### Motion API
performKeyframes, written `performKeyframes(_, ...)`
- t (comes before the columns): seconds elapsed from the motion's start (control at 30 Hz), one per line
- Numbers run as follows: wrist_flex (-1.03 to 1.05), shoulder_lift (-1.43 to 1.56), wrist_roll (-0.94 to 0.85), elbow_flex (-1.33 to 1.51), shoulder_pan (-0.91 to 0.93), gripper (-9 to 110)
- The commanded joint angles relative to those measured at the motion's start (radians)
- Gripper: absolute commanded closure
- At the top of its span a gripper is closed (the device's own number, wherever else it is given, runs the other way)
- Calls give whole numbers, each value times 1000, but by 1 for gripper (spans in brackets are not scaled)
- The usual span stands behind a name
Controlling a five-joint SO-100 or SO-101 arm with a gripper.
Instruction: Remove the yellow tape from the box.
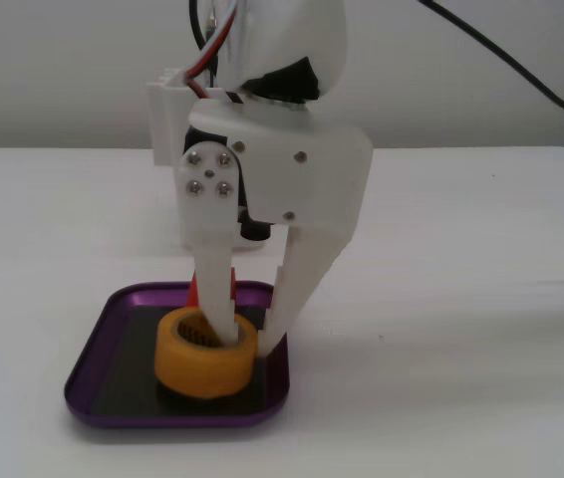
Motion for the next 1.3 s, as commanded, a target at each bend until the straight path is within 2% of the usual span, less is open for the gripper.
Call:
performKeyframes(0.0,8,18,0,-43,8,102)
performKeyframes(0.13,15,46,0,-87,0,102)
performKeyframes(0.43,353,161,-2,-405,2,102)
performKeyframes(0.63,505,225,-2,-433,9,102)
performKeyframes(0.97,497,462,-3,9,14,102)
performKeyframes(1.27,256,618,-48,479,61,102)
